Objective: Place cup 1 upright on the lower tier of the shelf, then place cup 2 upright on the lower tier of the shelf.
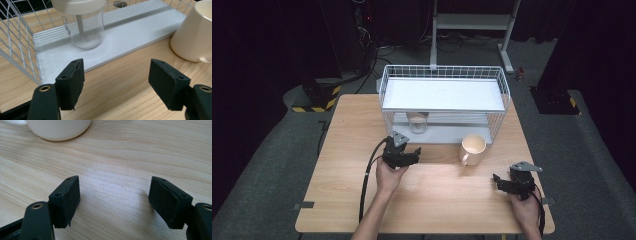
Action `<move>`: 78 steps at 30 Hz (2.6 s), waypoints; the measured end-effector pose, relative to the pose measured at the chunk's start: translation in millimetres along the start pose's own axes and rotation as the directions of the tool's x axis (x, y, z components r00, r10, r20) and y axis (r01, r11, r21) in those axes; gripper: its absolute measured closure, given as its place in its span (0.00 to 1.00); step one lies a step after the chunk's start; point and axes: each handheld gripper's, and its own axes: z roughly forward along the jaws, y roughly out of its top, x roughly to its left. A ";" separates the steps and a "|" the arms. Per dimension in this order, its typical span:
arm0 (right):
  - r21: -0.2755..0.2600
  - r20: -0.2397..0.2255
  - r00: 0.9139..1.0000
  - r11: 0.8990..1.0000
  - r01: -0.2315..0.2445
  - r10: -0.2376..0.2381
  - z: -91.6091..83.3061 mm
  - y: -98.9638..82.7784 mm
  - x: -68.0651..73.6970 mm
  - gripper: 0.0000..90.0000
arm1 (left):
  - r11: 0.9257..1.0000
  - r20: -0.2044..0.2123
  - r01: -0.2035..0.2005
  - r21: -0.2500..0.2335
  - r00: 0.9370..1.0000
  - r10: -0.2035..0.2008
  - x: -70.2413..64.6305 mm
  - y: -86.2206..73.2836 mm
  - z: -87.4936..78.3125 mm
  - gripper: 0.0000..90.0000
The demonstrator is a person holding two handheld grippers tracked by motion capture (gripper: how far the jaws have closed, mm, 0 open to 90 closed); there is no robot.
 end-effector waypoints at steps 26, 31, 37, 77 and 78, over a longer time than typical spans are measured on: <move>0.000 0.000 1.000 1.000 0.002 -0.002 0.0 0.0 0.0 0.28 | 0.999 -0.024 0.044 -0.015 0.999 -0.044 3.6 -35.5 -29.8 0.32; 0.000 0.000 1.000 1.000 0.000 0.000 0.0 0.0 0.0 0.28 | 0.998 -0.022 0.054 -0.010 0.998 -0.054 5.3 -43.4 -33.9 0.32; 0.000 0.000 1.000 1.000 0.001 -0.001 0.0 0.0 0.0 0.28 | 0.997 -0.028 0.071 -0.009 0.997 -0.072 7.8 -51.0 -37.9 0.32; -0.001 0.000 1.000 1.000 0.004 -0.004 0.1 0.1 -0.2 0.28 | 0.990 -0.158 0.024 0.136 0.987 -0.002 5.2 -97.0 -11.1 0.31; -0.001 0.000 1.000 1.000 0.004 -0.004 0.2 0.2 -0.3 0.28 | 0.991 -0.157 0.018 0.135 0.988 0.004 4.8 -97.3 -10.0 0.31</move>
